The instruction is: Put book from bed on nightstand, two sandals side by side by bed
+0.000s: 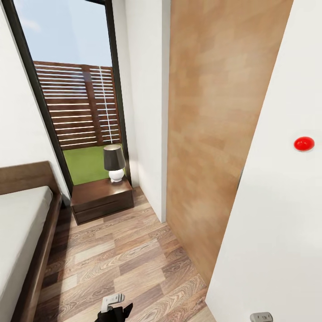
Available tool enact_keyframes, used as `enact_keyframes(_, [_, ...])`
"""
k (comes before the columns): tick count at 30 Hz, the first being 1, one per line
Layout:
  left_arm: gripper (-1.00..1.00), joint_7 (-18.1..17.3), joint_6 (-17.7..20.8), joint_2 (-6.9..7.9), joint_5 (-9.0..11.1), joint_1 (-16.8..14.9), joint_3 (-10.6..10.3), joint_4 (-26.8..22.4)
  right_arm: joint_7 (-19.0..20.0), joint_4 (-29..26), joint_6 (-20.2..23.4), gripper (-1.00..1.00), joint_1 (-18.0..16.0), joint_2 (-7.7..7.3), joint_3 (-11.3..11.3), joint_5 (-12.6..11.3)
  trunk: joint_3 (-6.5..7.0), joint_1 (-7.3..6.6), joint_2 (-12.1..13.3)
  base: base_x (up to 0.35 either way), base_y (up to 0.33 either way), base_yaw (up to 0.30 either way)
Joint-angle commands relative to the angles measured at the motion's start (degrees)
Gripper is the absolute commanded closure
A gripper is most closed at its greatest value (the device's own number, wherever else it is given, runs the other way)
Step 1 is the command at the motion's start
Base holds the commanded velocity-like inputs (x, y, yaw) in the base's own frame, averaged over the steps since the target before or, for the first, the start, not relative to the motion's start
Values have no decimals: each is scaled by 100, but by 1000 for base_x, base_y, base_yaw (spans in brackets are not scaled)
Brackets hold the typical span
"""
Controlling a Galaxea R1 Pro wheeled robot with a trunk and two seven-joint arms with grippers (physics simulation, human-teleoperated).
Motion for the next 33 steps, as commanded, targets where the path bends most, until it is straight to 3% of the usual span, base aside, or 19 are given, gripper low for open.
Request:
enact_keyframes(1, [-100,-7,-21,-4,-59,-4,49,2,7,25,-41,-100,-12,-4,-48,55,-13,3,-12,0,0,0])
enact_keyframes(24, [-100,-1,-21,-3,-60,-6,49,2,8,24,-41,-100,-12,-4,-48,65,-13,3,-12,1,0,0])
enact_keyframes(33, [-100,1,-20,-2,-60,-4,49,2,8,23,-41,-100,-12,-4,-48,69,-13,3,-12,147,0,0])
